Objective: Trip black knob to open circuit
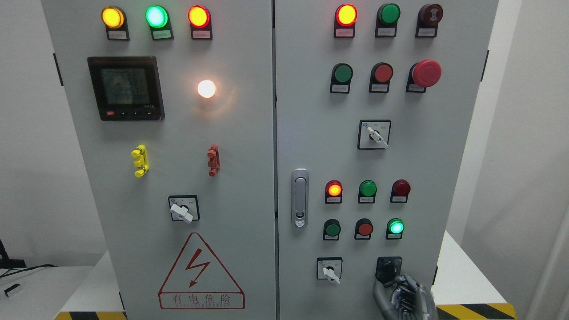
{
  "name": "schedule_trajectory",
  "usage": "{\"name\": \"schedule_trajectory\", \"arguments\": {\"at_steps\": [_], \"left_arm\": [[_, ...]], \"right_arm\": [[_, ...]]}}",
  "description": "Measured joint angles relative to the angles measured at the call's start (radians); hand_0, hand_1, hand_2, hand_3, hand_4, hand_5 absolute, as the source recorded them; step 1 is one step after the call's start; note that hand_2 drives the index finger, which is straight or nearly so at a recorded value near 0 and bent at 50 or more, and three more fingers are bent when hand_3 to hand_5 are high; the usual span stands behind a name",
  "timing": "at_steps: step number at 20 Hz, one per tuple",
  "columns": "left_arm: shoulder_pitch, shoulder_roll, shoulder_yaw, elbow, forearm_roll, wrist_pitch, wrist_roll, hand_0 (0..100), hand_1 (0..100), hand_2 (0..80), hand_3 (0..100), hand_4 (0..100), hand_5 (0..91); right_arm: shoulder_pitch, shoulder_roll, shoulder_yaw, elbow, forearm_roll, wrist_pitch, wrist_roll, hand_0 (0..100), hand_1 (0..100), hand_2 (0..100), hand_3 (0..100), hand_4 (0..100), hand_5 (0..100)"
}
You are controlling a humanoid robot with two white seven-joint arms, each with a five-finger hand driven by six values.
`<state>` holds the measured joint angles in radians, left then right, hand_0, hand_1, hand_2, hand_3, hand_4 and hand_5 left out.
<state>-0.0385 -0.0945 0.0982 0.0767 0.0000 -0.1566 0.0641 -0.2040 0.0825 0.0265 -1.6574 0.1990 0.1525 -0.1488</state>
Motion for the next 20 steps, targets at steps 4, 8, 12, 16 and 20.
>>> {"name": "schedule_trajectory", "arguments": {"at_steps": [4, 8, 12, 16, 20], "left_arm": [[0.0, 0.0, 0.0, 0.0, 0.0, 0.0, 0.0, 12, 39, 0.0, 0, 0, 0.0], [0.0, 0.0, 0.0, 0.0, 0.0, 0.0, 0.0, 12, 39, 0.0, 0, 0, 0.0], [0.0, 0.0, 0.0, 0.0, 0.0, 0.0, 0.0, 12, 39, 0.0, 0, 0, 0.0], [0.0, 0.0, 0.0, 0.0, 0.0, 0.0, 0.0, 12, 39, 0.0, 0, 0, 0.0], [0.0, 0.0, 0.0, 0.0, 0.0, 0.0, 0.0, 12, 39, 0.0, 0, 0, 0.0]], "right_arm": [[-0.001, 0.0, -0.008, 0.0, 0.0, 0.0, -0.002, 43, 72, 54, 95, 99, 100], [-0.001, -0.001, -0.013, -0.001, 0.0, 0.0, -0.003, 44, 71, 53, 94, 99, 100], [-0.001, -0.001, -0.017, -0.001, 0.001, -0.002, -0.002, 44, 71, 53, 94, 99, 100], [0.0, -0.002, -0.02, -0.001, 0.002, -0.005, -0.002, 44, 71, 53, 94, 99, 100], [0.002, -0.002, -0.022, -0.001, 0.003, -0.005, -0.002, 44, 71, 53, 94, 99, 100]]}}
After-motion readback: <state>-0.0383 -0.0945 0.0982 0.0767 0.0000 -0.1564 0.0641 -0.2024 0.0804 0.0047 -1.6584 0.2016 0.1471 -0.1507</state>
